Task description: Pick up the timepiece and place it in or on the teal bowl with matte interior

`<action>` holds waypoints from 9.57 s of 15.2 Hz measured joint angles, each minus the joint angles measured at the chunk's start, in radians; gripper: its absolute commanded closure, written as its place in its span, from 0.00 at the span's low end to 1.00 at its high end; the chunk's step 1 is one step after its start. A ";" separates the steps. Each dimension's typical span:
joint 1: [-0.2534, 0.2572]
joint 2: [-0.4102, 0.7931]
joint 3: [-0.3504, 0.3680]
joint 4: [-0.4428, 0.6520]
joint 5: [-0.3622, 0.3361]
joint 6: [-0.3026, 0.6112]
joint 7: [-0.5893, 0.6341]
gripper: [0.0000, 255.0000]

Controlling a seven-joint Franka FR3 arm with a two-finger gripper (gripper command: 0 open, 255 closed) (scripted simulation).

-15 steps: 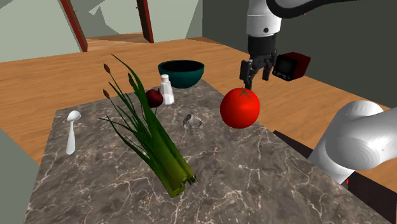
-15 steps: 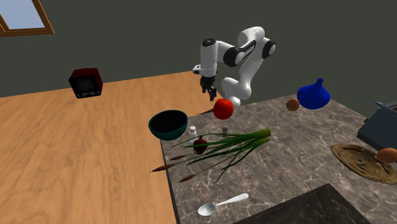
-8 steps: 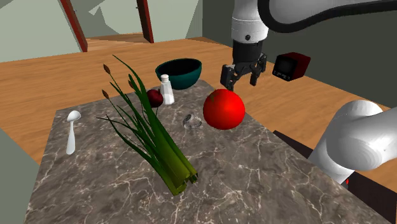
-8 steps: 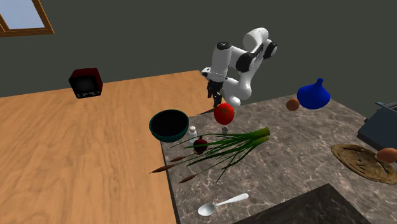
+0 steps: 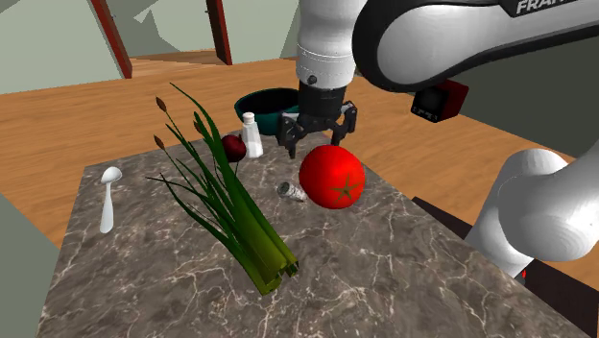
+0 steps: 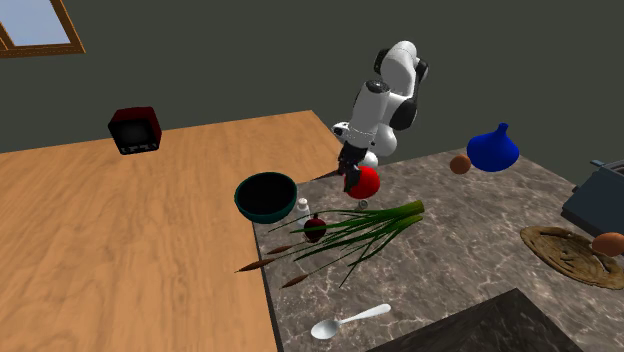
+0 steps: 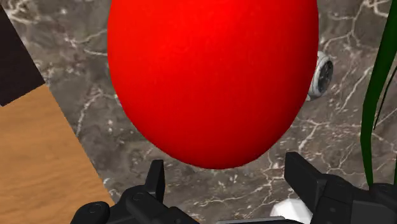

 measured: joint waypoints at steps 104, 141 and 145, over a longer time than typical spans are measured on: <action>-0.039 0.058 0.443 0.062 -0.075 0.039 0.659 0.00; -0.027 0.051 0.351 0.241 -0.089 -0.215 0.582 1.00; -0.030 0.051 0.343 0.292 -0.091 -0.265 0.568 1.00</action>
